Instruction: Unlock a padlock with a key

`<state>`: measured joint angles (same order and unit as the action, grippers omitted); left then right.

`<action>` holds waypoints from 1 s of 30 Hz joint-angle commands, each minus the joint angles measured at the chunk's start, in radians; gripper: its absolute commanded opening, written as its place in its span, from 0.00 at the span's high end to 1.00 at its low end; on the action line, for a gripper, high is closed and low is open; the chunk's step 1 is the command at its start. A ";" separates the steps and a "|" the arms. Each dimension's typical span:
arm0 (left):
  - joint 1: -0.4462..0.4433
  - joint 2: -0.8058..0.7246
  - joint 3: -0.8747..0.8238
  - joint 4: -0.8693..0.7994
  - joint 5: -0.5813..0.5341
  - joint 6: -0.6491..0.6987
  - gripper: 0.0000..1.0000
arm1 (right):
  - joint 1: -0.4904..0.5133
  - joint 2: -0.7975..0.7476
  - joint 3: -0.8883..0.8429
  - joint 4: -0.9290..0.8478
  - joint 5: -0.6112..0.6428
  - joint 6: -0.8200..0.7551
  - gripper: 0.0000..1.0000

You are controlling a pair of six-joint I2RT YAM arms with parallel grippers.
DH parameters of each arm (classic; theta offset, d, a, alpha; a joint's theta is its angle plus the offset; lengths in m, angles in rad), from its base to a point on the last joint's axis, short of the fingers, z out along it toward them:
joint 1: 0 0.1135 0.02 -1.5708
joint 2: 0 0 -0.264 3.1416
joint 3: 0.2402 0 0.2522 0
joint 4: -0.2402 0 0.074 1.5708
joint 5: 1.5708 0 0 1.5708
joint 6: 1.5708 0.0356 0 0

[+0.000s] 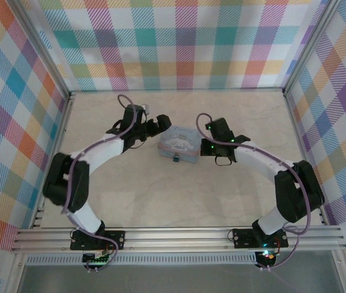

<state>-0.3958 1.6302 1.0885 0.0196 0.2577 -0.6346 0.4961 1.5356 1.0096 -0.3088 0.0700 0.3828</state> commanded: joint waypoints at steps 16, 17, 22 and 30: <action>-0.186 -0.292 -0.560 0.441 -0.084 0.091 0.00 | -0.072 0.405 0.647 -0.221 -0.055 -0.118 1.00; -0.193 -0.285 -0.571 0.472 -0.091 0.113 0.00 | -0.072 0.428 0.671 -0.226 -0.062 -0.119 1.00; -0.219 -0.164 -0.550 0.566 -0.082 0.156 0.00 | -0.073 0.539 0.783 -0.261 -0.081 -0.126 1.00; -0.266 0.096 -0.537 0.908 -0.069 0.199 0.00 | -0.071 0.627 0.855 -0.288 -0.110 -0.136 1.00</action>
<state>-0.6350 1.6756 0.5278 0.7425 0.1978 -0.4862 0.4263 2.1414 1.8252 -0.5625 -0.0128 0.2684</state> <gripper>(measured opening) 0.998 0.066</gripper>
